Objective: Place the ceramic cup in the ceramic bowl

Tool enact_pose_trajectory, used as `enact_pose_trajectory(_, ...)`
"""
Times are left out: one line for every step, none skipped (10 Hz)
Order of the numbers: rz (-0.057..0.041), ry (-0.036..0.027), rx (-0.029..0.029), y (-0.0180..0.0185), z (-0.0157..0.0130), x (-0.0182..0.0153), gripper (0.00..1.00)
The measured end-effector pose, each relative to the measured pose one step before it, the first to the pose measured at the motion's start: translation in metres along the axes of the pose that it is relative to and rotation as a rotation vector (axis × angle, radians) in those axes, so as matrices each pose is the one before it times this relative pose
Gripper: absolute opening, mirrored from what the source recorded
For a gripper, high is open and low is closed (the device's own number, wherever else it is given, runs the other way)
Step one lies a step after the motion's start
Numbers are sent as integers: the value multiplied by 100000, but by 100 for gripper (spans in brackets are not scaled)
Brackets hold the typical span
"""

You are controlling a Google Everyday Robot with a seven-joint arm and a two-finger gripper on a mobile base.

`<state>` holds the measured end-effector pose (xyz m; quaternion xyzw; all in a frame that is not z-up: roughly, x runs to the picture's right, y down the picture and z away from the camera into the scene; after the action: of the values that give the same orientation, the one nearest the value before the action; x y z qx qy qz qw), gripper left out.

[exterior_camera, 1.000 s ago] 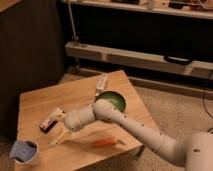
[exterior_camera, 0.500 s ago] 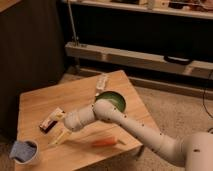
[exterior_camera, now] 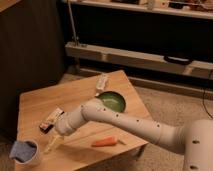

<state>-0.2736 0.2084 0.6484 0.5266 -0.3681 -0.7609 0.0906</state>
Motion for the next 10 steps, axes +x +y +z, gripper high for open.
enact_pose_trajectory(875,1275,-143,16,408,-774,80)
enact_pose_trajectory(-400,544,579,-129,459,-127,80)
enact_pose_trajectory(-565,207,428,-136,335,-80,80)
enact_pose_trajectory(-1083,409,1191,-300,656,-132,80)
enact_pose_trajectory(-334,869,1545,-440,632,-155,80)
enact_pose_trajectory(-129,1959,2300,-610,952,-145,80)
enact_pose_trajectory(524,3732,2916,-648,1230,-500,80)
enact_pose_trajectory(689,2096,1121,-69,443,-445,80)
enact_pose_trajectory(732,1511,1740,-322,858,-572,80)
enact_pose_trajectory(677,749,1864,-191,1062,-423,80)
